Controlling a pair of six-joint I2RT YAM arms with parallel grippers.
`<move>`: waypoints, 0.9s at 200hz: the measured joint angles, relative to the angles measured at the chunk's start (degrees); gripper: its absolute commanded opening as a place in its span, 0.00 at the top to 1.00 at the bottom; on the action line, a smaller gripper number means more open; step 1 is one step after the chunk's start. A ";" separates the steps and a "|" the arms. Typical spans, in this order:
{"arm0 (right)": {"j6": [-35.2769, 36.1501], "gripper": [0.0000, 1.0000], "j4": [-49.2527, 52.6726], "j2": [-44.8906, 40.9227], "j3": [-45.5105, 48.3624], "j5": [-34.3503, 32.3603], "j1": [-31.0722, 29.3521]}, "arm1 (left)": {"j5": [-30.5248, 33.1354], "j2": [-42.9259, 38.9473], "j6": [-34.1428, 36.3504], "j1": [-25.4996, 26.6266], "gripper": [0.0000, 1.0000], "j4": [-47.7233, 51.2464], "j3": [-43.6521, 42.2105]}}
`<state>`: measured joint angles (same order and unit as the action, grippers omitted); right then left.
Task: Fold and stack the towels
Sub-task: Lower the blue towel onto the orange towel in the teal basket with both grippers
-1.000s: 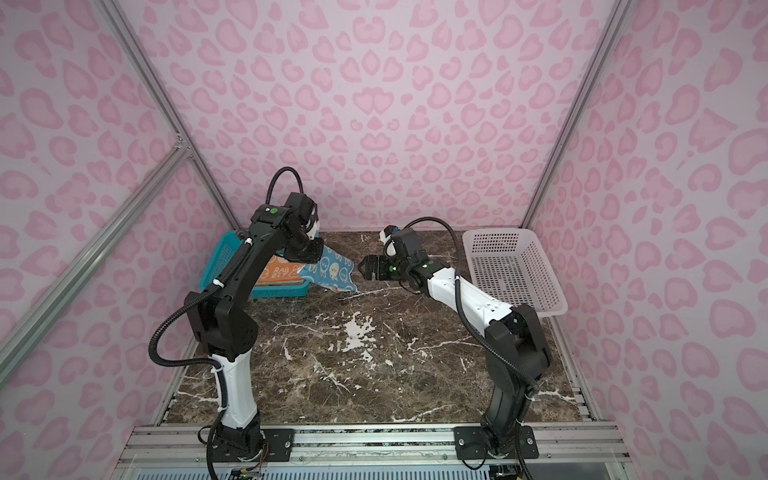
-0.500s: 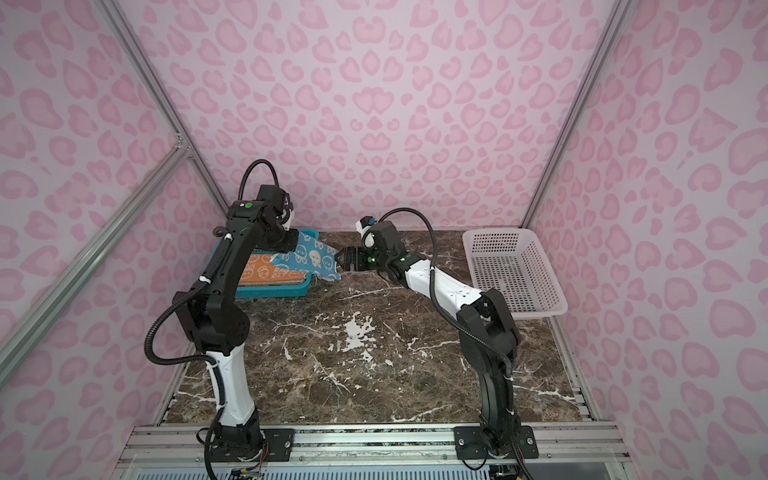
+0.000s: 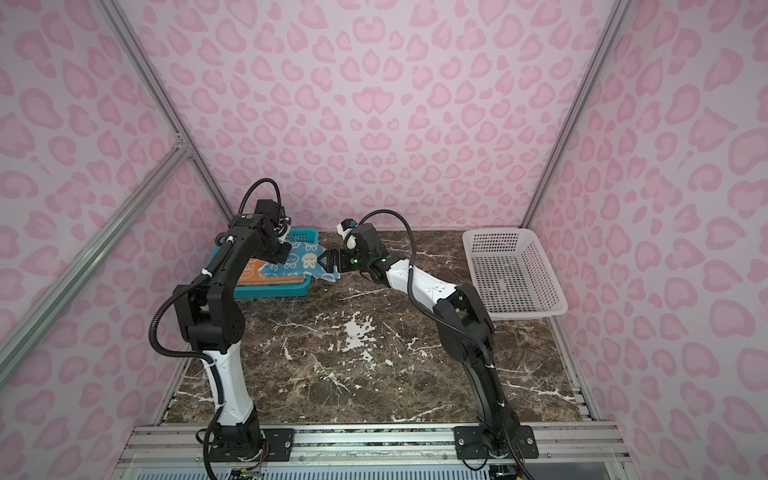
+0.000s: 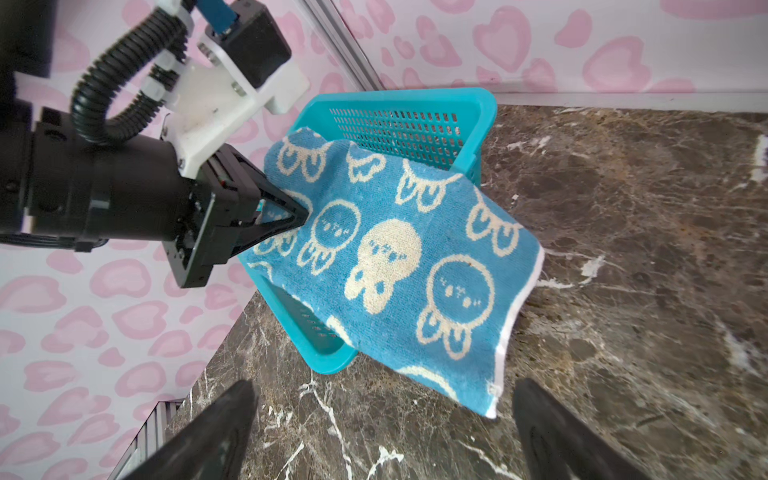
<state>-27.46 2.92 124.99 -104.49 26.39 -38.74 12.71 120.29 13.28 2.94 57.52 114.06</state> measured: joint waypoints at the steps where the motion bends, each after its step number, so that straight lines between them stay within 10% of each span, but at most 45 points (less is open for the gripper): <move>1: -0.02 0.02 0.00 0.11 -0.04 0.02 0.00 | 0.02 0.04 0.02 -0.02 0.96 -0.04 0.00; 180: 1.09 0.02 3.54 3.48 -2.43 0.87 -0.42 | 8.79 7.02 3.26 -5.66 0.96 -6.62 3.28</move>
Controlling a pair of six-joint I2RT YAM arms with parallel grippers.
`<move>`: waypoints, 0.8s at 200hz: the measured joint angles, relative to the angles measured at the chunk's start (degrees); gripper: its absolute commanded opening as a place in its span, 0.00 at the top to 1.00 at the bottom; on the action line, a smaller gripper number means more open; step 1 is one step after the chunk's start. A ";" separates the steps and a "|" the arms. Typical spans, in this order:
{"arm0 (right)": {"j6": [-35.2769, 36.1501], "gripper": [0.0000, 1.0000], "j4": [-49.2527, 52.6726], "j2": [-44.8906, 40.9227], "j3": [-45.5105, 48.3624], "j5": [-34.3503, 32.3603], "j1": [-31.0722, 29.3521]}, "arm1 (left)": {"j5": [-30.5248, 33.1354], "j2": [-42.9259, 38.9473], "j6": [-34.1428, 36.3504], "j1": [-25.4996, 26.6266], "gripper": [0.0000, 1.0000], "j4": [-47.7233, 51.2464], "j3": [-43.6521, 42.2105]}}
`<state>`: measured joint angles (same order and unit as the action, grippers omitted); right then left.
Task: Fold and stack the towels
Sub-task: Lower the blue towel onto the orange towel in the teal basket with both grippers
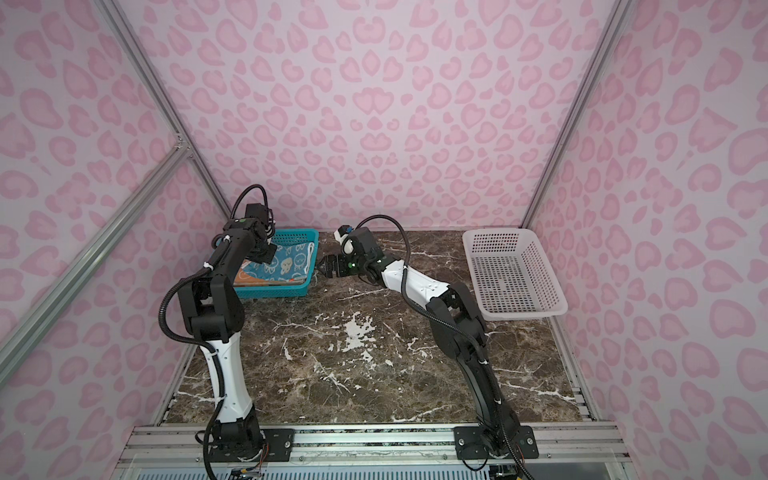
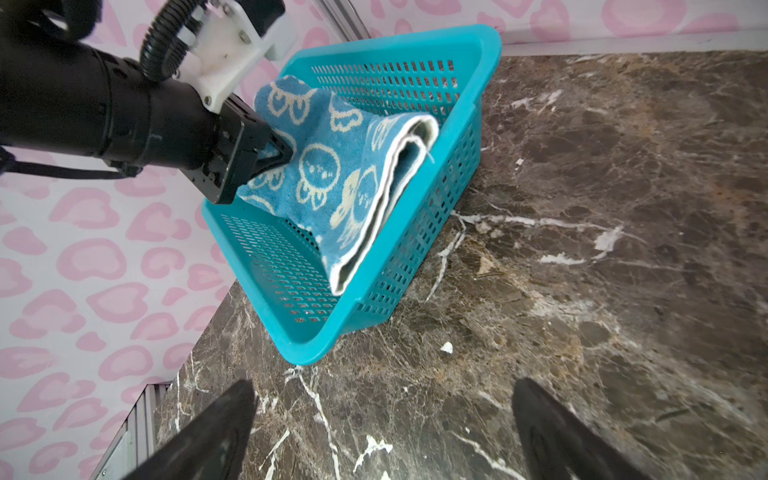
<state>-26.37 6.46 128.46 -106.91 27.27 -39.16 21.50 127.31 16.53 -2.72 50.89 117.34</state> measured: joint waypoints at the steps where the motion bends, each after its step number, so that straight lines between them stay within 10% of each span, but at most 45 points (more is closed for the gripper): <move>1: 0.02 0.02 0.00 0.00 0.02 0.00 0.00 | 0.00 0.00 0.02 -0.02 0.96 0.00 0.02; 160: 0.07 0.02 0.00 0.70 0.66 0.85 0.04 | 5.90 4.81 0.35 -0.74 0.96 -1.70 3.04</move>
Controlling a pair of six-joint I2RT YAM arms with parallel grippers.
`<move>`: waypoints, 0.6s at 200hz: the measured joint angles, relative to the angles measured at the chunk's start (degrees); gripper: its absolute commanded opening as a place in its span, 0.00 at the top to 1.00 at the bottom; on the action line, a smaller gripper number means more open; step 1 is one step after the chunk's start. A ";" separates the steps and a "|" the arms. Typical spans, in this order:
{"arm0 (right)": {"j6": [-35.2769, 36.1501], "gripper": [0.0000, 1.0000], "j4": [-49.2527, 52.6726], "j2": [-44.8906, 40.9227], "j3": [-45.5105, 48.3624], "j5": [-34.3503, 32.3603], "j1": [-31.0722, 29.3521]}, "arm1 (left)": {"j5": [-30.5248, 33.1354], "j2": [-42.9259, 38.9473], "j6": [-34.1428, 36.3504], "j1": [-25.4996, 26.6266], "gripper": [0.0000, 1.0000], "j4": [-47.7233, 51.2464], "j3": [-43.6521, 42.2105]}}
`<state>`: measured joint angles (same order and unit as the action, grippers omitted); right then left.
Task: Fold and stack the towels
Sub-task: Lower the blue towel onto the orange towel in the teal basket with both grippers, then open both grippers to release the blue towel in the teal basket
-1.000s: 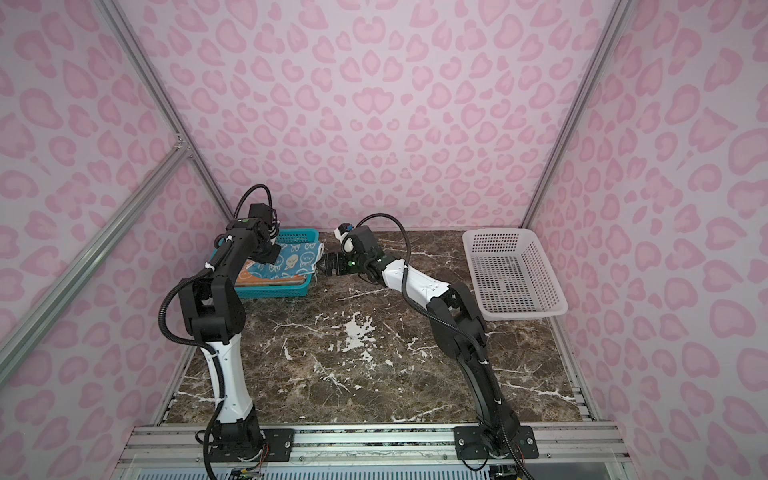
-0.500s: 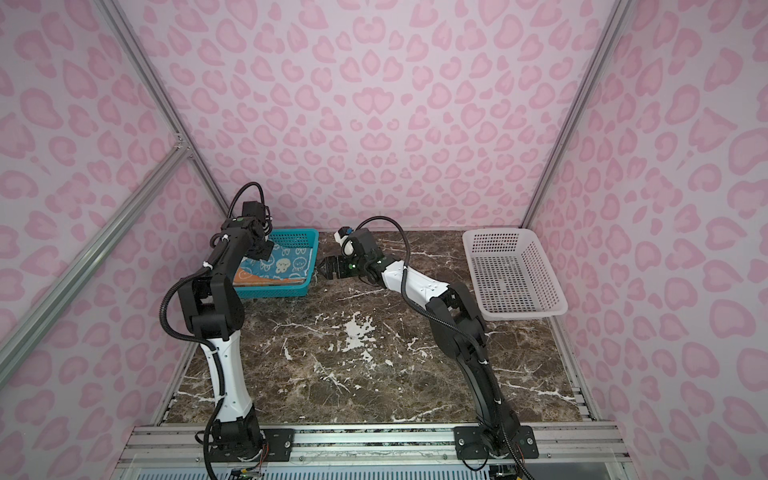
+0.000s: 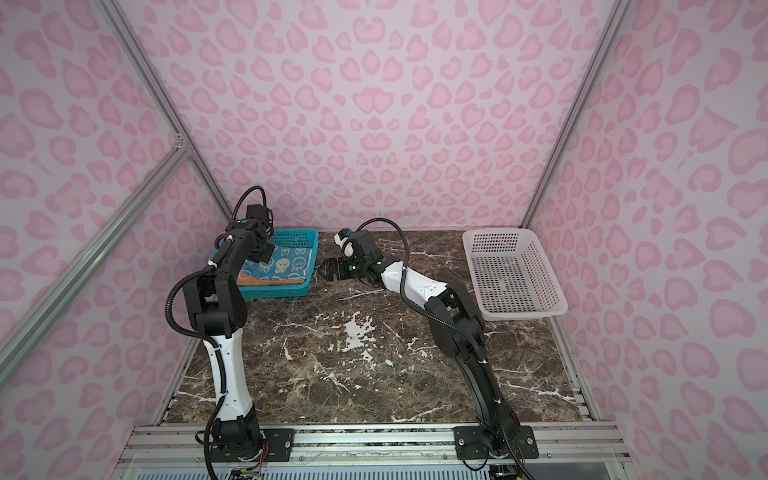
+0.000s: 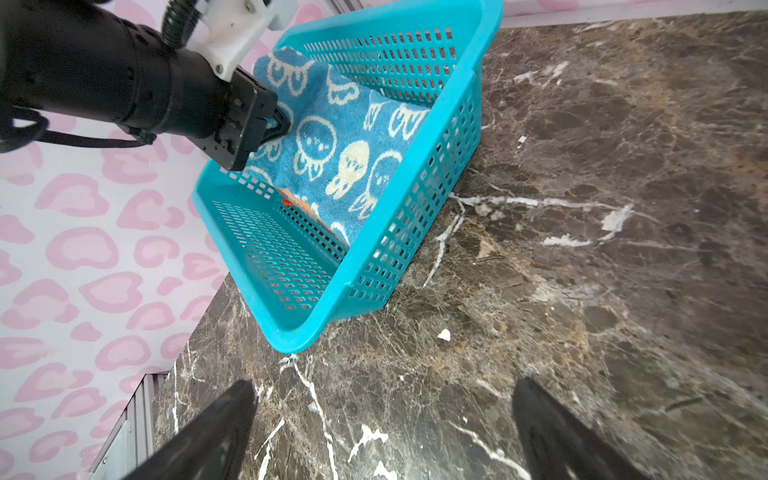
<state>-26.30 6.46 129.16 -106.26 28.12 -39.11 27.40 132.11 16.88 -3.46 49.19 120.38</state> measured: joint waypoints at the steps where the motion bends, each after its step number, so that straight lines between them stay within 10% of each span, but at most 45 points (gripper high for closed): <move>1: 0.02 0.02 0.00 0.00 0.00 0.00 0.00 | 0.04 0.00 -0.02 -0.02 0.96 0.00 0.00; 45: 0.42 0.02 0.09 0.00 -0.02 0.00 0.00 | 3.06 0.81 -1.14 -0.20 0.95 -0.92 -0.07; 69: 0.55 0.02 0.22 0.00 -0.02 0.00 0.00 | 3.58 0.94 -1.53 -0.39 0.73 -1.14 -0.07; 83: 0.57 0.02 0.31 0.00 -0.02 0.00 0.00 | 3.80 0.94 -1.97 -0.50 0.00 -1.33 -0.07; 120: 0.66 0.02 0.72 -0.09 -0.02 -0.04 0.00 | 4.44 0.90 -3.82 -0.55 0.02 -1.36 -0.07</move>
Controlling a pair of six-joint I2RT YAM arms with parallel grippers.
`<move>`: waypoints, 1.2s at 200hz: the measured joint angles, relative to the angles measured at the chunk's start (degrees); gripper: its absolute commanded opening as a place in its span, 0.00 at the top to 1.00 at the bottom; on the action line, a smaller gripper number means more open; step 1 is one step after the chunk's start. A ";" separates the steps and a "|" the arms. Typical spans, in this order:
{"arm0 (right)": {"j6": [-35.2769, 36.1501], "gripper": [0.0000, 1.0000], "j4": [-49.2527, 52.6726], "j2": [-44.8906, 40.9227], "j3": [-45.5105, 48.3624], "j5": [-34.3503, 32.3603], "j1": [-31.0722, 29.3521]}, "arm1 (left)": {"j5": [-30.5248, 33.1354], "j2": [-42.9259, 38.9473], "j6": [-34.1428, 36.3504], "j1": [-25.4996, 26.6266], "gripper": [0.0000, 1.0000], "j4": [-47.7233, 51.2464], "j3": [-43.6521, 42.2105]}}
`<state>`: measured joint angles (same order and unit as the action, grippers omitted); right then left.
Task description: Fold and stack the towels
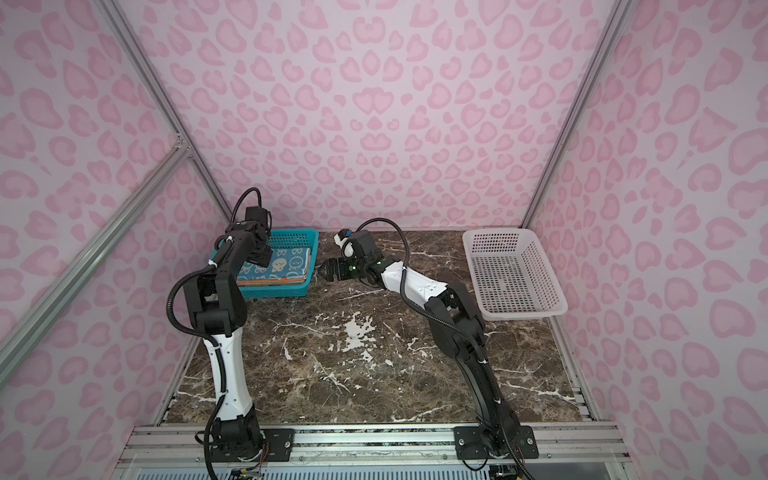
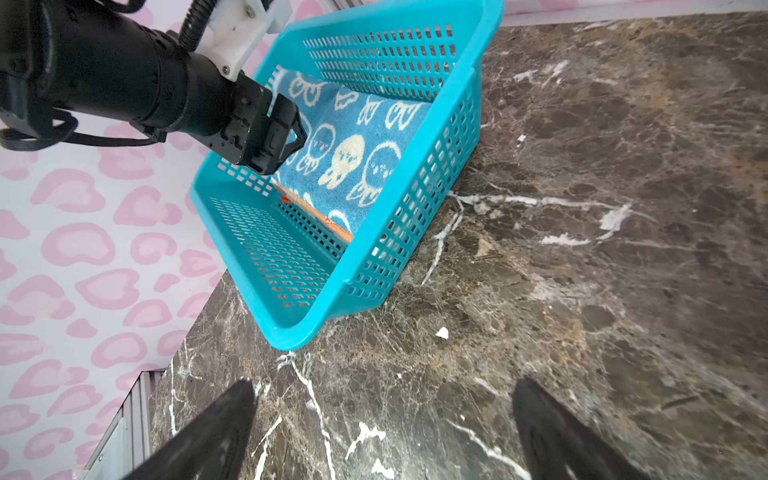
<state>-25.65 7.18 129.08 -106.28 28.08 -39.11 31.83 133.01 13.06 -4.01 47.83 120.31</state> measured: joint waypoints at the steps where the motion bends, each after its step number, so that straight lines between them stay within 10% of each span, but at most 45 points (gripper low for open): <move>1: 0.02 0.02 0.02 -0.02 0.00 0.00 0.00 | 0.02 -0.02 0.02 0.00 0.02 0.02 0.00; 86: 4.33 0.02 12.00 -11.93 0.68 -14.88 4.17 | -3.06 -10.36 -3.41 3.52 0.02 -0.55 -0.81; 176: 3.37 0.02 31.32 -27.04 12.57 -31.19 27.06 | -4.07 -23.19 -1.44 30.62 0.02 -8.35 -7.30; 240: 3.43 0.38 37.00 -29.57 26.01 -42.03 32.13 | -12.48 -26.05 -10.56 43.82 0.02 -15.23 -13.51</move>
<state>-22.22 44.18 99.50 -80.27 -13.96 -6.98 19.35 106.96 2.50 39.81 32.60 106.80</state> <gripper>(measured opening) 0.725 0.977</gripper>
